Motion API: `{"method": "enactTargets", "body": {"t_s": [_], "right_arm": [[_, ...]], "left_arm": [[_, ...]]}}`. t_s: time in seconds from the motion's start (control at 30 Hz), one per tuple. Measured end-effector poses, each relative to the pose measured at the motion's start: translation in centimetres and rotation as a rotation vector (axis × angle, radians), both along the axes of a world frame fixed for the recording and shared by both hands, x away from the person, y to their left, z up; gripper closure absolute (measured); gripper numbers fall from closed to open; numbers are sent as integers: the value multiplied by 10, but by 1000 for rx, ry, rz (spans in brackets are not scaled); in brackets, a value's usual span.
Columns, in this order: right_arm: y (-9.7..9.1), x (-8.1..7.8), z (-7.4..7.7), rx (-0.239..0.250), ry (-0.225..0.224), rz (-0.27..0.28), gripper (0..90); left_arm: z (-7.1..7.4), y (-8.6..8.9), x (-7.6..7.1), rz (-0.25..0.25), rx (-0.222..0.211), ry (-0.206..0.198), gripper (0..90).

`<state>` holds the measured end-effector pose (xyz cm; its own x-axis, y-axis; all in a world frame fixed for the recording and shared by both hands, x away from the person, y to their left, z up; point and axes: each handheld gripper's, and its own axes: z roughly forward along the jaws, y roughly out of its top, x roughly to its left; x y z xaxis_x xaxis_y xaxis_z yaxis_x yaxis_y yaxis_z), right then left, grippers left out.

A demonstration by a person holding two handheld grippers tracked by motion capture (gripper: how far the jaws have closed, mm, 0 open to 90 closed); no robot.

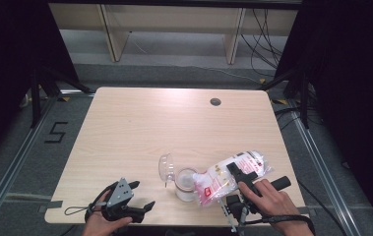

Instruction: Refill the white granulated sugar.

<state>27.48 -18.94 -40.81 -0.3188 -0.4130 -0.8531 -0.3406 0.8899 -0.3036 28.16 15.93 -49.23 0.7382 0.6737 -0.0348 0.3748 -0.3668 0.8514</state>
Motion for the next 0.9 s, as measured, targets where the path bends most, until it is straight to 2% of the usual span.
{"method": "enactTargets", "body": {"t_s": [0.03,0.13,0.2,0.27,0.37,0.5,0.57,0.6,0.63,0.67,0.73,0.77,0.9], "right_arm": [[-1,-1,-1,22,6,-18,586],[0,0,1,5,6,-10,587],[-1,-1,1,10,5,-13,588],[0,0,2,3,0,11,589],[-1,0,2,10,3,6,590],[0,1,2,1,2,18,592],[-1,1,0,16,10,9,593],[-2,0,-1,41,11,-13,594],[-2,0,-2,53,8,-8,595],[-1,1,0,33,9,-7,596],[-2,0,-2,52,19,-28,598],[-1,1,0,24,14,-3,598],[-1,3,-1,21,6,18,604]], "left_arm": [[0,0,0,2,1,-1,169],[0,0,0,-2,-2,0,169],[0,0,0,-3,-2,0,169],[0,0,0,-1,-2,-2,169],[1,1,1,-15,19,-19,169],[0,1,1,-9,11,-9,169],[0,0,0,-2,-2,1,169],[-1,-1,0,0,-9,1,169],[0,0,1,-2,10,-1,169],[-1,-1,0,0,-6,1,169],[0,0,0,-3,-1,2,169],[-1,-1,0,0,-9,2,169],[0,0,0,-2,-3,1,169]]}}
